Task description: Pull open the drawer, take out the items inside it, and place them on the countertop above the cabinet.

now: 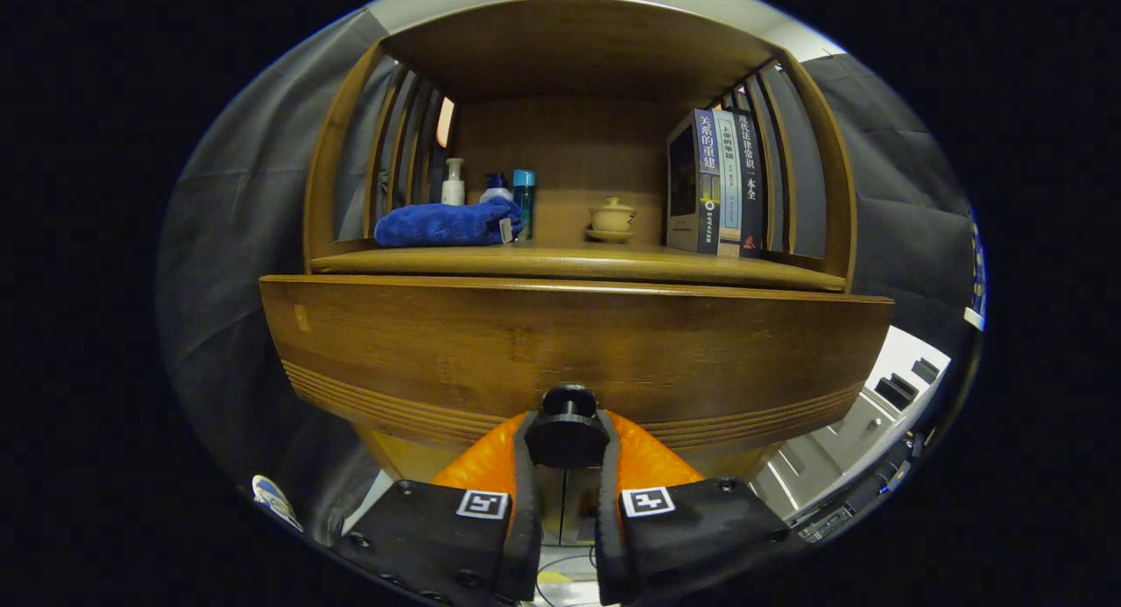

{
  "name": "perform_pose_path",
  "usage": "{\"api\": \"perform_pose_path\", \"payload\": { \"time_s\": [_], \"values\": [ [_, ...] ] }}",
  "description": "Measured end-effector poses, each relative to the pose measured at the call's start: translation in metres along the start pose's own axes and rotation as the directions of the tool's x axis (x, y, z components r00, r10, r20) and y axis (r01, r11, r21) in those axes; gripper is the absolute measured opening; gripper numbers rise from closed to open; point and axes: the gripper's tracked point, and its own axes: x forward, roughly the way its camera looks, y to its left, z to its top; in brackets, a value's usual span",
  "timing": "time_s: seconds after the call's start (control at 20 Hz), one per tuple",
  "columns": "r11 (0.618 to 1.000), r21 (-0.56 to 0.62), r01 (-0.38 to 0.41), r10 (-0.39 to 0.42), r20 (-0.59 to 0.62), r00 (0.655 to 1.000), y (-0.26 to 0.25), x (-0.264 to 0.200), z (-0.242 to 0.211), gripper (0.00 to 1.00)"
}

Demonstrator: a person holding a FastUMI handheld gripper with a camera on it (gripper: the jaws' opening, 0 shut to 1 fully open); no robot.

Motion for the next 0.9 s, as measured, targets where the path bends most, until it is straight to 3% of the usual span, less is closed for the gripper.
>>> {"api": "perform_pose_path", "payload": {
  "time_s": [0.35,0.45,0.8,0.9],
  "values": [
    [1.000,0.028,0.003,0.000,-0.090,0.996,0.003,-0.074,-0.026,0.34],
    [1.000,-0.014,0.000,-0.002,-0.135,0.991,0.007,-0.090,-0.037,0.34],
    [0.999,-0.025,-0.022,0.017,-0.162,0.987,0.010,-0.103,-0.041,0.34],
    [1.000,-0.016,-0.023,0.020,-0.166,0.986,0.011,-0.103,-0.041,0.41]
  ]
}}
